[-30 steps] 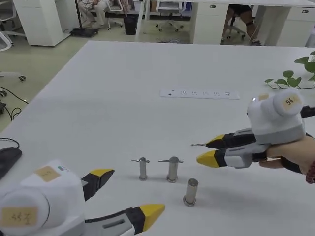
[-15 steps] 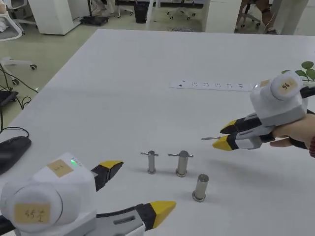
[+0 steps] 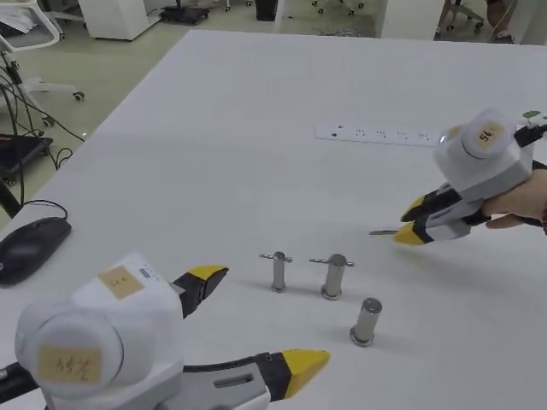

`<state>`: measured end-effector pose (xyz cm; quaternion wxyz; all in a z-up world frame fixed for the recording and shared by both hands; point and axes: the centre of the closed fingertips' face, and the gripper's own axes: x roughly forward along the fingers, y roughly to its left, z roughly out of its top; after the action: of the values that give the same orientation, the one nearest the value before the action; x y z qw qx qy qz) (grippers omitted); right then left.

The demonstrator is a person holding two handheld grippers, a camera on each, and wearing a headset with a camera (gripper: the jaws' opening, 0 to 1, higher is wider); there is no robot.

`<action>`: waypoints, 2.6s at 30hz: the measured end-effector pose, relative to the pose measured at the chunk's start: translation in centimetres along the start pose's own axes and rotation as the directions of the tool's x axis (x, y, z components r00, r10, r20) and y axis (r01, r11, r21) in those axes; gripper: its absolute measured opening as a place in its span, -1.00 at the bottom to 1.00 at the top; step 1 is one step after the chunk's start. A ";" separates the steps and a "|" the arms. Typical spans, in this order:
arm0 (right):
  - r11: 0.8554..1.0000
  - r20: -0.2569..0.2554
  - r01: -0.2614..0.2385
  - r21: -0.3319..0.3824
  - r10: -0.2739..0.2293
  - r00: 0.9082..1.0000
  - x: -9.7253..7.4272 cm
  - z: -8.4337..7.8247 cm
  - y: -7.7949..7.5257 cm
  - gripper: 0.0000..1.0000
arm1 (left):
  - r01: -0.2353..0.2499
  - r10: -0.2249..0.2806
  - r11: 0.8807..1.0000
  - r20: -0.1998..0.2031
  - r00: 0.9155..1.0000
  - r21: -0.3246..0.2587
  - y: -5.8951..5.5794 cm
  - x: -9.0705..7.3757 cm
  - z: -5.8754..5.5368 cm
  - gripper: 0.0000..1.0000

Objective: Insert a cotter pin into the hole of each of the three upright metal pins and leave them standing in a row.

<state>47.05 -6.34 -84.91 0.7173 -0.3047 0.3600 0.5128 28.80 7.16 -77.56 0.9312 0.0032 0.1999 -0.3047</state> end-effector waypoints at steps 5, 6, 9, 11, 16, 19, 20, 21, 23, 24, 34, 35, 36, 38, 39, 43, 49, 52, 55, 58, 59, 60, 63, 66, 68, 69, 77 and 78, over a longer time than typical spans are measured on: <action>0.999 -0.037 -0.019 -0.034 0.018 0.999 0.8 -0.4 -0.4 -0.61 | 0.000 0.000 1.000 -0.004 1.000 -0.006 0.2 0.0 -0.2 0.64; 0.999 -0.042 -0.021 -0.039 0.019 0.999 0.9 -0.5 -0.4 -0.63 | -0.001 0.001 1.000 -0.006 1.000 -0.006 0.2 0.0 -0.2 0.64; 0.998 -0.054 -0.028 -0.058 0.025 0.998 1.1 -0.6 -0.7 -0.67 | -0.003 0.003 1.000 -0.012 1.000 -0.004 0.3 -0.1 -0.4 0.63; 0.997 -0.067 -0.037 -0.074 0.032 0.997 1.2 -0.7 -0.8 -0.69 | -0.003 0.003 1.000 -0.014 1.000 -0.006 0.3 0.0 -0.4 0.62; 0.992 -0.086 -0.054 -0.112 0.044 0.995 1.3 -0.9 -0.8 -0.73 | -0.003 0.003 1.000 -0.016 1.000 -0.006 0.4 0.1 -0.5 0.62; 0.988 -0.096 -0.071 -0.138 0.058 0.994 1.3 -0.9 -0.7 -0.77 | -0.002 0.001 1.000 -0.023 1.000 -0.005 0.3 0.2 -0.6 0.61; 0.987 -0.102 -0.081 -0.140 0.067 0.993 1.3 -0.9 -0.6 -0.79 | -0.002 0.001 1.000 -0.026 1.000 -0.005 0.3 0.2 -0.6 0.61; 0.986 -0.106 -0.086 -0.140 0.071 0.992 1.3 -0.9 -0.6 -0.80 | -0.001 0.001 1.000 -0.027 1.000 -0.005 0.3 0.2 -0.6 0.60; 0.987 -0.118 -0.099 -0.130 0.083 0.990 1.3 -0.9 -0.7 -0.80 | 0.001 -0.001 1.000 -0.028 1.000 -0.003 0.2 0.2 -0.6 0.60; 0.986 -0.124 -0.106 -0.128 0.090 0.988 1.4 -1.0 -0.7 -0.80 | 0.001 -0.001 1.000 -0.028 1.000 -0.003 0.1 0.3 -0.6 0.60; 0.979 -0.186 -0.109 -0.170 0.077 0.980 1.5 -1.1 -0.8 -0.91 | 0.003 -0.003 1.000 -0.034 0.999 0.002 -0.1 0.3 -0.7 0.57; 0.978 -0.190 -0.107 -0.177 0.072 0.979 1.5 -1.1 -0.8 -0.91 | 0.003 -0.003 1.000 -0.034 0.999 0.003 -0.1 0.3 -0.7 0.57; 0.978 -0.192 -0.104 -0.180 0.069 0.979 1.5 -1.1 -0.8 -0.92 | 0.003 -0.003 1.000 -0.035 0.999 0.004 0.0 0.3 -0.7 0.57; 0.978 -0.192 -0.099 -0.183 0.063 0.979 1.5 -1.1 -0.9 -0.92 | 0.001 -0.001 1.000 -0.037 0.999 0.007 0.0 0.2 -0.7 0.57; 0.979 -0.191 -0.093 -0.181 0.058 0.980 1.5 -1.1 -0.9 -0.93 | 0.002 -0.001 1.000 -0.037 0.999 0.007 0.0 0.2 -0.7 0.57; 0.979 -0.191 -0.065 -0.191 0.027 0.981 1.4 -1.2 -1.3 -0.93 | 0.003 -0.003 1.000 -0.038 0.999 0.012 0.0 0.2 -0.6 0.57; 0.981 -0.168 -0.041 -0.190 0.008 0.986 0.9 -0.9 -1.4 -0.94 | 0.004 -0.003 1.000 -0.036 0.999 0.016 0.0 0.2 -0.4 0.56; 0.980 -0.157 -0.029 -0.196 -0.002 0.988 0.4 -0.7 -1.2 -0.94 | 0.007 -0.006 1.000 -0.039 0.999 0.017 0.0 0.2 -0.4 0.54; 0.978 -0.139 -0.018 -0.206 -0.011 0.990 -0.2 -0.3 -0.8 -0.94 | 0.009 -0.008 1.000 -0.034 0.999 0.014 0.0 0.2 -0.2 0.52; 0.975 -0.119 -0.006 -0.221 -0.021 0.993 -0.9 0.2 -0.3 -0.94 | 0.015 -0.015 1.000 -0.027 1.000 -0.002 -0.1 0.2 0.0 0.48; 0.973 -0.109 0.002 -0.231 -0.028 0.994 -1.2 0.4 0.0 -0.94 | 0.017 -0.017 1.000 -0.026 1.000 -0.008 -0.1 0.2 0.1 0.47; 0.972 -0.105 0.005 -0.237 -0.031 0.994 -1.4 0.5 0.2 -0.94 | 0.019 -0.019 1.000 -0.025 0.999 -0.009 -0.1 0.2 0.1 0.47; 0.965 -0.087 0.016 -0.261 -0.040 0.995 -2.3 1.0 1.1 -0.94 | 0.028 -0.028 1.000 -0.021 0.999 -0.013 -0.3 0.2 0.5 0.43; 0.959 -0.070 0.029 -0.282 -0.051 0.996 -3.1 1.4 1.9 -0.94 | 0.037 -0.037 0.999 -0.023 0.999 -0.015 -0.5 0.2 0.6 0.39; 0.955 -0.060 0.034 -0.294 -0.054 0.997 -3.5 1.7 2.4 -0.94 | 0.040 -0.040 0.999 -0.025 0.999 -0.013 -0.5 0.2 0.7 0.36; 0.953 -0.055 0.036 -0.302 -0.055 0.997 -3.7 1.8 2.6 -0.94 | 0.042 -0.042 0.999 -0.026 0.999 -0.010 -0.6 0.2 0.8 0.34; 0.926 0.007 0.061 -0.372 -0.063 0.998 -5.8 3.1 5.4 -0.94 | 0.066 -0.066 0.998 -0.024 0.998 -0.025 -1.3 0.4 1.3 0.24; 0.923 0.015 0.063 -0.379 -0.062 0.998 -6.1 3.3 5.8 -0.94 | 0.067 -0.067 0.997 -0.021 0.998 -0.031 -1.3 0.4 1.4 0.23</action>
<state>40.86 -5.12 -78.39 0.6613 -0.4483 0.2431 0.5501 28.86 5.63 -76.31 0.9181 -0.0141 0.2147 -0.3327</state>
